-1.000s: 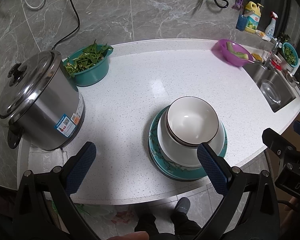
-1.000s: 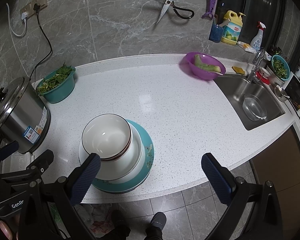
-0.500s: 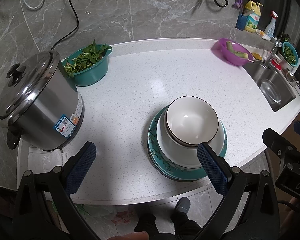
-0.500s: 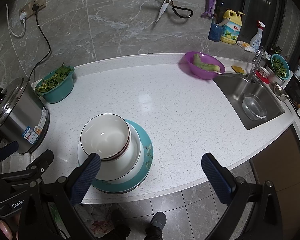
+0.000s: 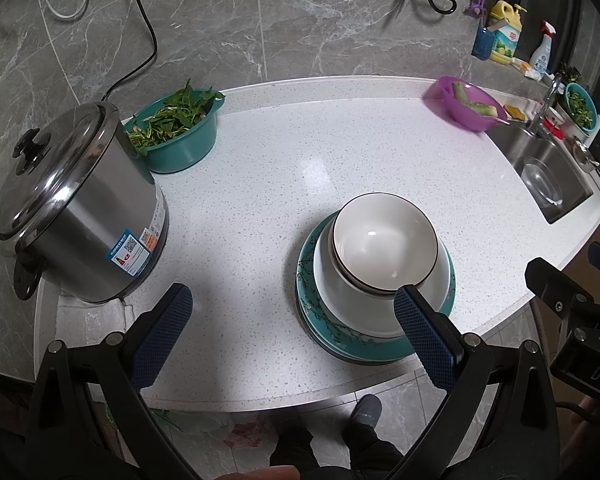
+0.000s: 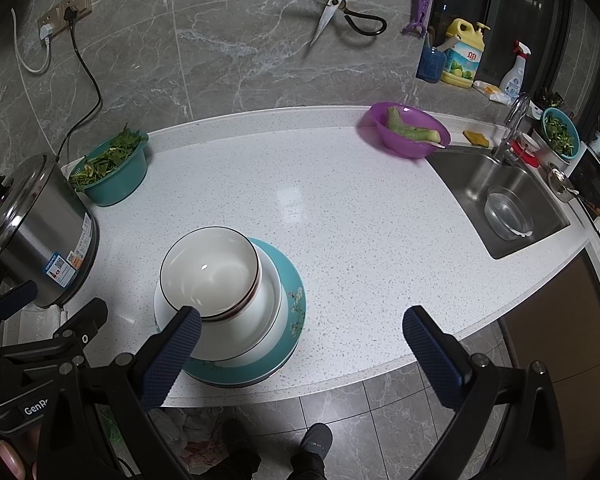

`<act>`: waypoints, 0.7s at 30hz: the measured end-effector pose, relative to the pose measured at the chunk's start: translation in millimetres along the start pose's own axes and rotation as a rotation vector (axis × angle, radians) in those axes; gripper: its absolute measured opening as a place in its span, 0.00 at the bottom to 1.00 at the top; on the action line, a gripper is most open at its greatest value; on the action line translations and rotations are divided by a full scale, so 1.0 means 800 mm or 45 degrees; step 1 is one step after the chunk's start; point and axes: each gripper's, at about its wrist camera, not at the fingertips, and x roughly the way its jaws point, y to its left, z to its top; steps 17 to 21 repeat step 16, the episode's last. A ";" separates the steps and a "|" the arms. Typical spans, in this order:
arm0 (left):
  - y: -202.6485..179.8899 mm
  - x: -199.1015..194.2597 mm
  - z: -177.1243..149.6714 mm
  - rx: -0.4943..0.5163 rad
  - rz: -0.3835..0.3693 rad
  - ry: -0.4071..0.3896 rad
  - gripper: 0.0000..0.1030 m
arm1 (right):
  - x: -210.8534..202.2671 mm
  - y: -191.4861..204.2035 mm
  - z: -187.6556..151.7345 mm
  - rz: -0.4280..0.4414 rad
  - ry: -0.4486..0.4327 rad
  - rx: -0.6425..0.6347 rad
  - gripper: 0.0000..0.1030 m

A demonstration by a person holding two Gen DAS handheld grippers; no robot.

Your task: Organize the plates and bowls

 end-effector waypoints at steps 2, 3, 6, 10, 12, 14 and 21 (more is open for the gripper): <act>0.000 0.001 0.001 0.002 -0.002 0.000 0.99 | -0.001 -0.001 -0.001 0.000 0.000 -0.001 1.00; 0.000 0.000 0.000 0.001 -0.001 0.000 0.99 | -0.001 -0.001 -0.001 -0.002 0.000 0.002 1.00; 0.000 0.000 0.000 0.001 -0.001 0.000 0.99 | -0.001 -0.001 -0.001 -0.002 0.001 0.001 1.00; 0.000 0.005 0.002 0.002 -0.003 -0.001 0.99 | -0.001 -0.001 -0.001 -0.002 0.003 -0.001 1.00; 0.000 0.006 0.003 0.003 -0.004 -0.003 0.99 | 0.000 -0.001 -0.004 -0.003 0.007 -0.001 1.00; 0.000 0.006 0.003 0.005 -0.001 -0.004 0.99 | 0.002 -0.003 -0.006 -0.001 0.010 -0.003 1.00; 0.000 0.008 0.003 0.004 -0.001 -0.005 0.99 | 0.004 -0.005 -0.007 0.000 0.012 -0.004 1.00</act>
